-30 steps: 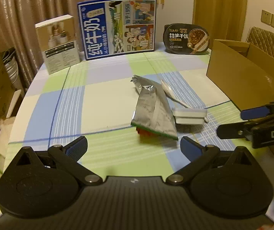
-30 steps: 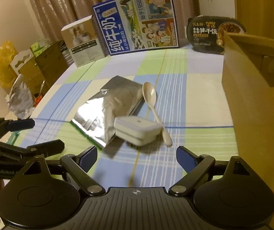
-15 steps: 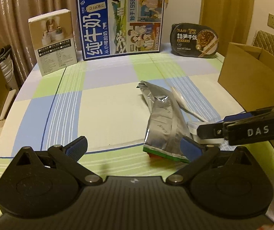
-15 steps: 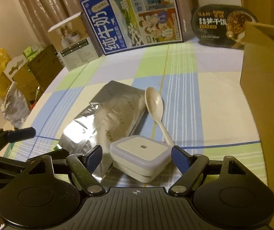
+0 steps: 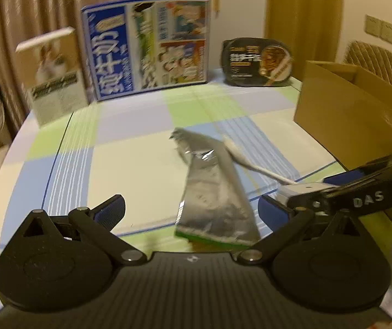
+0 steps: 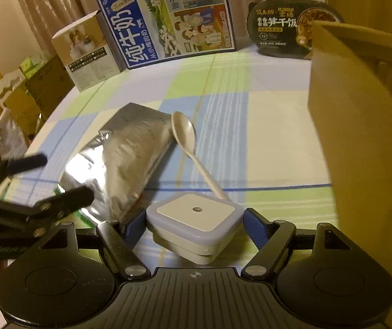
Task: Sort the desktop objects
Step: 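Grasp the white lidded box with the right tool while the left grasps the foil pouch, then lift the white lidded box with the right tool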
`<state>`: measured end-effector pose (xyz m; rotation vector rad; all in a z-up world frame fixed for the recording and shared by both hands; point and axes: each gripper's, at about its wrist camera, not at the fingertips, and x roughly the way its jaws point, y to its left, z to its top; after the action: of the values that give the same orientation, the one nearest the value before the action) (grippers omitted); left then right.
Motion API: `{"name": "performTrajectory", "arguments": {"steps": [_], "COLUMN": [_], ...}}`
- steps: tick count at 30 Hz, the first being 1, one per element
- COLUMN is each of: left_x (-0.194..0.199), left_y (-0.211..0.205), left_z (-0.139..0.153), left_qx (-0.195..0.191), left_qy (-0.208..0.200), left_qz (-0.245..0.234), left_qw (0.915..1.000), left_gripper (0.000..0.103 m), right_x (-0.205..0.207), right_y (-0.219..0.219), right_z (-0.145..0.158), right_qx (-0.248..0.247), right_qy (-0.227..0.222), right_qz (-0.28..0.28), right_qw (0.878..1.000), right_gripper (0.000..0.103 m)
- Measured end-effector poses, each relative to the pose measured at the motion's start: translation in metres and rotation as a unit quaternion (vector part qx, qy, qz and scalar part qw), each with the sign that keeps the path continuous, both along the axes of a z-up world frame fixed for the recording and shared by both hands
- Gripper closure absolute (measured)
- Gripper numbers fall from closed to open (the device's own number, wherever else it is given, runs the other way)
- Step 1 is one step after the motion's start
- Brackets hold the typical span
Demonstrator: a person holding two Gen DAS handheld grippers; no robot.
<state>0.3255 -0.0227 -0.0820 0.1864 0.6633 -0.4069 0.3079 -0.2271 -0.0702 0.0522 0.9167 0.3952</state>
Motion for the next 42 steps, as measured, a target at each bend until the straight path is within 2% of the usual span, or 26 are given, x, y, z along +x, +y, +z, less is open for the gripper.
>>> {"name": "performTrajectory", "arguments": {"steps": [3, 5, 8, 10, 12, 13, 15, 17, 19, 22, 30, 36, 39, 41, 42], "left_x": [0.0, 0.003, 0.009, 0.012, 0.012, 0.01, 0.006, 0.0, -0.008, -0.022, -0.078, -0.122, -0.132, -0.132, -0.131], "left_y": [-0.017, -0.024, -0.032, -0.037, -0.042, -0.044, -0.048, -0.052, -0.056, -0.054, -0.027, 0.003, 0.014, 0.017, 0.017], "left_z": [-0.004, -0.009, -0.013, -0.016, -0.017, -0.017, -0.014, -0.012, -0.011, -0.007, 0.001, 0.003, 0.003, 0.005, 0.006], "left_qx": [0.031, 0.042, 0.042, 0.045, 0.052, 0.053, 0.055, 0.066, 0.079, 0.079, 0.065, 0.055, 0.045, 0.041, 0.039], "left_qy": [-0.015, -0.013, -0.006, 0.0, -0.002, -0.003, -0.002, 0.0, 0.005, 0.016, 0.059, 0.083, 0.095, 0.095, 0.092], "left_qz": [-0.015, -0.02, -0.021, -0.023, -0.026, -0.03, -0.041, -0.05, -0.059, -0.069, -0.095, -0.083, -0.073, -0.061, -0.055], "left_qw": [0.9993, 0.9989, 0.9989, 0.9987, 0.9983, 0.9981, 0.9976, 0.9965, 0.9951, 0.9944, 0.9915, 0.9916, 0.9917, 0.9927, 0.9935], "left_gripper": [0.003, 0.011, 0.027, 0.045, 0.055, 0.064, 0.074, 0.077, 0.087, 0.092, 0.093, 0.093, 0.088, 0.082, 0.076], "right_x": [-0.009, -0.013, -0.014, -0.015, -0.017, -0.018, -0.021, -0.025, -0.029, -0.037, -0.07, -0.089, -0.094, -0.098, -0.1], "right_y": [-0.004, -0.007, -0.01, -0.012, -0.012, -0.012, -0.012, -0.013, -0.015, -0.017, -0.013, -0.007, -0.003, -0.003, -0.005], "right_z": [-0.001, -0.002, -0.002, -0.001, -0.001, -0.001, 0.0, 0.0, 0.002, 0.004, 0.013, 0.007, 0.006, 0.004, 0.003], "right_qx": [-0.015, -0.017, -0.011, -0.006, -0.007, -0.007, -0.009, -0.01, -0.01, -0.006, 0.0, -0.008, -0.024, -0.033, -0.032], "right_qy": [-0.004, -0.004, -0.005, -0.006, -0.008, -0.009, -0.011, -0.014, -0.014, -0.011, -0.005, 0.001, -0.013, -0.019, -0.02], "right_qz": [0.004, 0.006, 0.007, 0.009, 0.01, 0.01, 0.011, 0.013, 0.014, 0.016, 0.044, 0.075, 0.084, 0.081, 0.075], "right_qw": [1.0, 1.0, 1.0, 1.0, 1.0, 1.0, 1.0, 1.0, 1.0, 1.0, 0.999, 0.997, 0.996, 0.996, 0.996], "right_gripper": [0.029, 0.029, 0.03, 0.035, 0.035, 0.035, 0.035, 0.035, 0.036, 0.036, 0.036, 0.036, 0.036, 0.028, 0.026]}}
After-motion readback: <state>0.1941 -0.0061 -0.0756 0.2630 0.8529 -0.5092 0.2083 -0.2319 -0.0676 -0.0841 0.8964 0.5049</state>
